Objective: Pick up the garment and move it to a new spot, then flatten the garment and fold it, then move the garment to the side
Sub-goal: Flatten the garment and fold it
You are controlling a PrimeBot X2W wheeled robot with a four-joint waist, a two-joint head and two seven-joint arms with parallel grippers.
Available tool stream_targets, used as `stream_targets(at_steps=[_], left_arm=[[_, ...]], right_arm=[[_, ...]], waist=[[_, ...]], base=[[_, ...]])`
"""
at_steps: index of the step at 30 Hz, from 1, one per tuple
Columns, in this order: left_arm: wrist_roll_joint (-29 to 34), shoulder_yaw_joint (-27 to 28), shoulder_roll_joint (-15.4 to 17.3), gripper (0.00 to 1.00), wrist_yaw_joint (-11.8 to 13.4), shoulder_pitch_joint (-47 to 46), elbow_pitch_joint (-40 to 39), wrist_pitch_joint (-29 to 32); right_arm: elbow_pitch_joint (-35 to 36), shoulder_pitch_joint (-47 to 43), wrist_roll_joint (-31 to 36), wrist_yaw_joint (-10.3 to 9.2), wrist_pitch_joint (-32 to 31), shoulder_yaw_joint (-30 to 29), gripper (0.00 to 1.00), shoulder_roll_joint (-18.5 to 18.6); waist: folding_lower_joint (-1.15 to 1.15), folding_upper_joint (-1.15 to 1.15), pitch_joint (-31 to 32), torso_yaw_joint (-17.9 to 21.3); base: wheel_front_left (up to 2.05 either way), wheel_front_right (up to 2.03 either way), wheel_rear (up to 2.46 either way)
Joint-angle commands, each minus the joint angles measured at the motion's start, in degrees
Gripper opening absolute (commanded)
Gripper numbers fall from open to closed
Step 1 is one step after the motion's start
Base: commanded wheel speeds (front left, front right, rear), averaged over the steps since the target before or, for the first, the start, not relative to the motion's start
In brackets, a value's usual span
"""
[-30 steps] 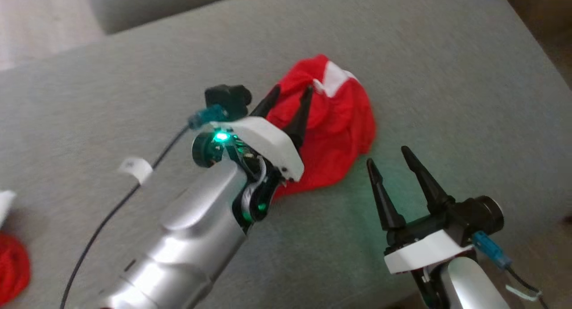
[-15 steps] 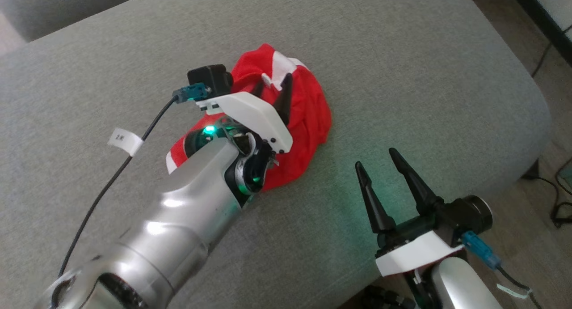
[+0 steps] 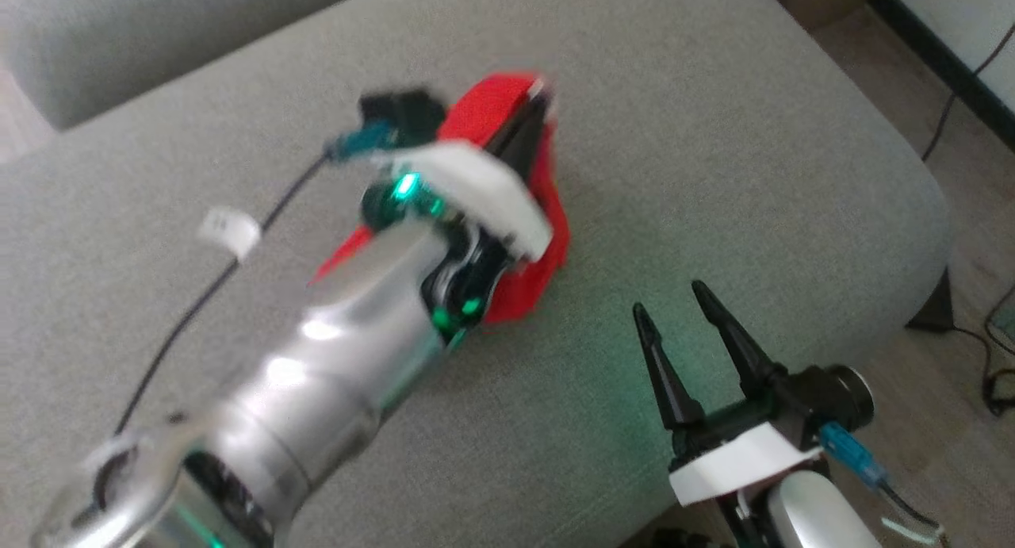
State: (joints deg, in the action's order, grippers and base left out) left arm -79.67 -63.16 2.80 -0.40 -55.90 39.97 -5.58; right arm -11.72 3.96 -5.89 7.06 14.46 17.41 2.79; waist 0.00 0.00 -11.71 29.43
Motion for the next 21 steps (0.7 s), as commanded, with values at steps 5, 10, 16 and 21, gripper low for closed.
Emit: stream_targets(at_steps=[5, 10, 16, 21], left_arm=[[-2.1, 2.7, 0.1, 0.00, -2.4, -12.6, -7.2, 0.1], [-2.8, 5.2, 3.0, 0.00, -2.7, -16.4, -11.9, 1.4], [-3.4, 3.1, 12.7, 0.00, 0.4, -7.2, -21.5, 3.2], [-4.4, 1.1, 19.7, 0.00, 3.3, 3.5, -27.7, 2.2]], right_arm=[[1.7, -1.4, 0.8, 0.43, 0.5, -0.6, 1.00, 0.1], [2.6, -2.0, 1.1, 0.43, 0.5, -2.5, 1.00, 0.1], [3.9, -2.6, 1.0, 0.43, 0.5, -2.4, 1.00, 0.7], [5.0, -3.0, -2.0, 0.43, 0.5, -1.8, 1.00, 2.0]], waist=[[0.00, 0.00, 4.4, -2.2], [0.00, 0.00, 5.3, -5.5], [0.00, 0.00, 4.2, -11.1], [0.00, 0.00, 2.4, -14.3]], base=[[0.00, 0.00, 0.00], [0.00, 0.00, 0.00], [0.00, 0.00, 0.00], [0.00, 0.00, 0.00]])
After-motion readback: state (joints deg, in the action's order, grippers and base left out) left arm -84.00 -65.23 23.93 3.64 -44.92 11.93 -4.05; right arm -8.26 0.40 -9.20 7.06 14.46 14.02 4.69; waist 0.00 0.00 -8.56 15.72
